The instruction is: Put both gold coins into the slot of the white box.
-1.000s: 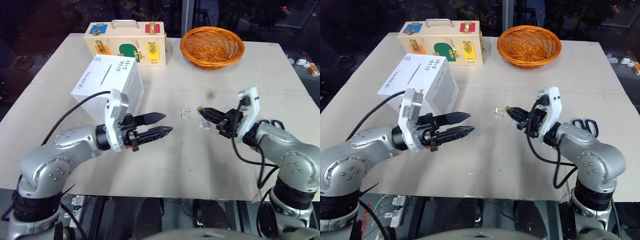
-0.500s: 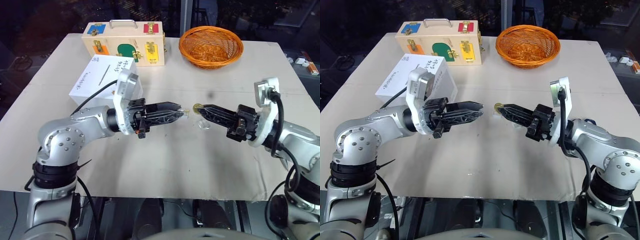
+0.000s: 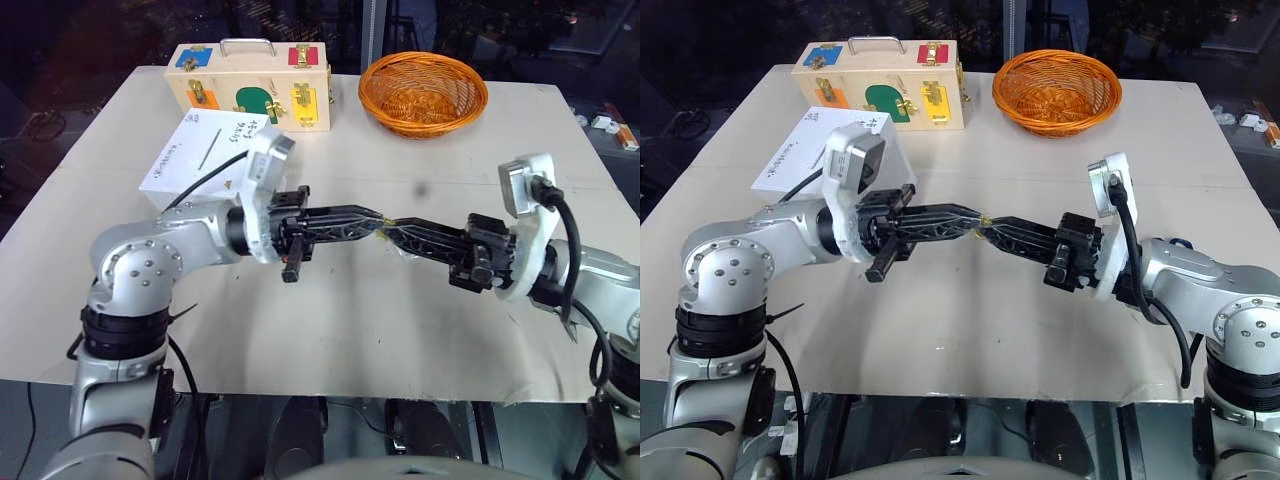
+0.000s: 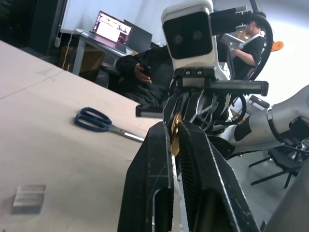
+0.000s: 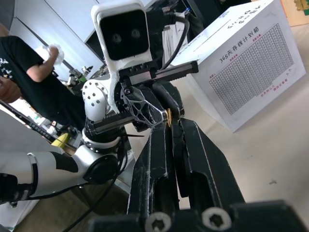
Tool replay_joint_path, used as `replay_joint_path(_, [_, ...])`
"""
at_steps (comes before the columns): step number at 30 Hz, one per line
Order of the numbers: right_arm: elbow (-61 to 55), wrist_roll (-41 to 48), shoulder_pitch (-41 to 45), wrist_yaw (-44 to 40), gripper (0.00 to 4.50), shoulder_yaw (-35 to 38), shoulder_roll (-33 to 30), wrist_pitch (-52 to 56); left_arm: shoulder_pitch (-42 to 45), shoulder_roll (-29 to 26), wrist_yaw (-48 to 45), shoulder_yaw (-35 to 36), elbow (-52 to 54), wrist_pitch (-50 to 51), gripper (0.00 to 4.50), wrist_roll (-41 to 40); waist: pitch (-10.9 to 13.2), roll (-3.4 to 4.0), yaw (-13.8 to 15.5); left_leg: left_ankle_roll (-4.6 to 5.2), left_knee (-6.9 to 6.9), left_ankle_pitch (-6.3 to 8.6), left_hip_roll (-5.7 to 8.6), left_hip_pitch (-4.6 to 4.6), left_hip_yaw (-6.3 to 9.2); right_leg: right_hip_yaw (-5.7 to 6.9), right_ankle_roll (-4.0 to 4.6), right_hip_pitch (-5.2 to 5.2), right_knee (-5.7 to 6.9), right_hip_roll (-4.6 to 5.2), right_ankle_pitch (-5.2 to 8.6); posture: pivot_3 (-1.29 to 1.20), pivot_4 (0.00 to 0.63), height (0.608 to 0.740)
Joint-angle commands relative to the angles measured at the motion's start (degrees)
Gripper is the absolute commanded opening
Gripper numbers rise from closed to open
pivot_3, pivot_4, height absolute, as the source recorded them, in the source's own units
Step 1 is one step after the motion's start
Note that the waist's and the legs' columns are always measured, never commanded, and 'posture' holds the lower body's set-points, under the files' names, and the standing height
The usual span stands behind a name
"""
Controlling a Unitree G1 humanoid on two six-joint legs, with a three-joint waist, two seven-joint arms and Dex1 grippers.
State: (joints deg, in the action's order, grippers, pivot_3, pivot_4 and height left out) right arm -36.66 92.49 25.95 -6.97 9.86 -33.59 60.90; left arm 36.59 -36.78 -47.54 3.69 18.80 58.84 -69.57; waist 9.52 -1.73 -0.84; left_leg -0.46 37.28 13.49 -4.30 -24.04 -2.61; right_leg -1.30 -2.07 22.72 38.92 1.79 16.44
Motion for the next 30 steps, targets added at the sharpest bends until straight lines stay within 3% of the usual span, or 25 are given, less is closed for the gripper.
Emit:
replay_joint_path(1, [-1.5, 2.1, 0.1, -1.0, 0.00, -0.4, -1.4, -3.3, 2.2, 0.6, 0.9, -0.3, 0.5, 0.9, 0.23, -0.8, 0.0, 0.00, 0.0, 0.00, 0.00, 0.00, 0.00, -0.01, 0.00, 0.00, 0.00, 0.00, 0.00, 0.00, 0.00, 0.00, 0.150, 0.726])
replay_joint_path(12, [-3.1, 3.0, -2.0, -3.3, 0.00, -1.1, -5.1, -8.0, 0.0, -2.0, -1.3, 1.5, 0.3, 3.4, 0.23, -1.1, 0.0, -0.01, 0.0, 0.00, 0.02, 0.00, 0.01, -0.01, -0.01, -0.01, 0.00, 0.00, -0.01, 0.02, 0.00, 0.00, 0.150, 0.726])
replay_joint_path(15, [-3.1, 3.2, -1.9, -3.5, 0.00, -1.6, -5.8, -8.8, -0.5, -2.5, -2.0, 1.6, 0.4, 3.1, 1.08, -0.7, 0.0, -0.01, 0.1, 0.00, 0.02, 0.00, 0.00, -0.01, 0.00, 0.01, 0.00, 0.00, 0.00, 0.02, 0.00, 0.00, 0.150, 0.726])
replay_joint_path(17, [-3.2, 3.6, -1.7, -3.4, 0.00, -2.0, -6.3, -9.4, -0.8, -2.5, -2.1, 1.5, 0.6, 3.0, 2.02, -0.6, 0.0, -0.02, 0.2, 0.00, 0.02, 0.00, 0.00, -0.02, 0.01, 0.01, 0.00, 0.00, -0.01, 0.02, 0.00, 0.00, 0.150, 0.726])
replay_joint_path(24, [-3.2, 4.3, -1.3, -3.3, 0.00, -3.3, -7.2, -10.6, -1.0, -2.1, -3.0, 1.3, 0.2, 2.2, 2.02, 0.2, 0.0, -0.02, 0.1, 0.00, 0.04, 0.00, 0.01, -0.03, 0.01, 0.03, 0.00, 0.00, -0.01, 0.04, 0.00, 0.00, 0.150, 0.726])
replay_joint_path(27, [-3.4, 4.0, -1.3, -3.3, 0.00, -3.8, -7.5, -11.0, -1.2, -2.2, -4.0, 1.5, -0.1, 2.0, 1.26, 0.4, 0.0, -0.02, 0.1, 0.00, 0.04, 0.00, 0.01, -0.03, 0.01, 0.02, 0.00, 0.00, -0.01, 0.04, 0.00, 0.00, 0.150, 0.726])
replay_joint_path(29, [-3.4, 4.2, -1.4, -3.2, 0.00, -4.0, -7.7, -11.4, -1.6, -2.4, -4.5, 1.6, 0.1, 1.9, 0.36, 0.7, 0.0, -0.02, 0.1, 0.00, 0.04, 0.00, 0.01, -0.03, 0.01, 0.02, 0.00, 0.00, -0.01, 0.04, 0.00, 0.00, 0.150, 0.726])
replay_joint_path(30, [-3.4, 4.4, -1.4, -3.1, 0.00, -4.1, -7.9, -11.5, -1.7, -2.4, -4.8, 1.6, 0.2, 1.9, 0.36, 0.8, 0.0, -0.02, 0.1, 0.00, 0.04, 0.00, 0.01, -0.03, 0.00, 0.02, 0.00, 0.00, -0.02, 0.04, 0.00, 0.00, 0.150, 0.726])
